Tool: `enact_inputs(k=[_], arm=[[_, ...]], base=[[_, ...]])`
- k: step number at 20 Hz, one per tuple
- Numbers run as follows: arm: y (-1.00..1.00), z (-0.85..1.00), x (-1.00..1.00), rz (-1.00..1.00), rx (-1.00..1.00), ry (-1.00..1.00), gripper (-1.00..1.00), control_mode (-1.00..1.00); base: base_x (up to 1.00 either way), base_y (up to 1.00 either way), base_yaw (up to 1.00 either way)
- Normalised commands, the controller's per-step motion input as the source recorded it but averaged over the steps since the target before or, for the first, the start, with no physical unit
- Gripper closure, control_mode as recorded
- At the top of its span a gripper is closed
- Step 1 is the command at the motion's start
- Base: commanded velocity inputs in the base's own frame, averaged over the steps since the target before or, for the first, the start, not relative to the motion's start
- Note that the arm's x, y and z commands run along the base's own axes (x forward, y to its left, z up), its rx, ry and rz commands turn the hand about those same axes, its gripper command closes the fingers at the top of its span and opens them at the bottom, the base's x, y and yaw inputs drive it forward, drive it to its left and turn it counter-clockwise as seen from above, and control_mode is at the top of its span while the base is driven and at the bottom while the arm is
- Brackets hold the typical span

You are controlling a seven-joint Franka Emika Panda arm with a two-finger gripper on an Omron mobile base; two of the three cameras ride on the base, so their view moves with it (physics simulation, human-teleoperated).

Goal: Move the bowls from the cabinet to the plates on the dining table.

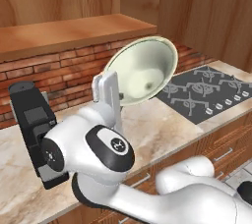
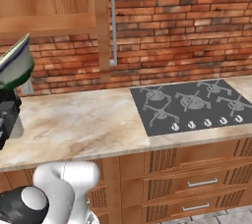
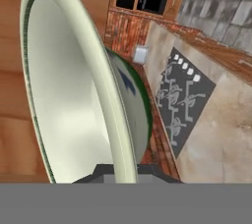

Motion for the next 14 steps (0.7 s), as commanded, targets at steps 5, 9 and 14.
enact_inputs(k=[5, 9, 14], arm=[[-0.64, -0.28, -0.04, 0.00, -0.05, -0.05, 1.00, -1.00], [-0.34, -0.18, -0.22, 0.00, 0.00, -0.05, 1.00, -1.00], [-0.04, -0.40, -0.20, 0.01, 0.03, -0.01, 1.00, -1.00]], base=[[0.00, 0.00, 0.00], [0.00, 0.00, 0.00], [0.00, 0.00, 0.00]])
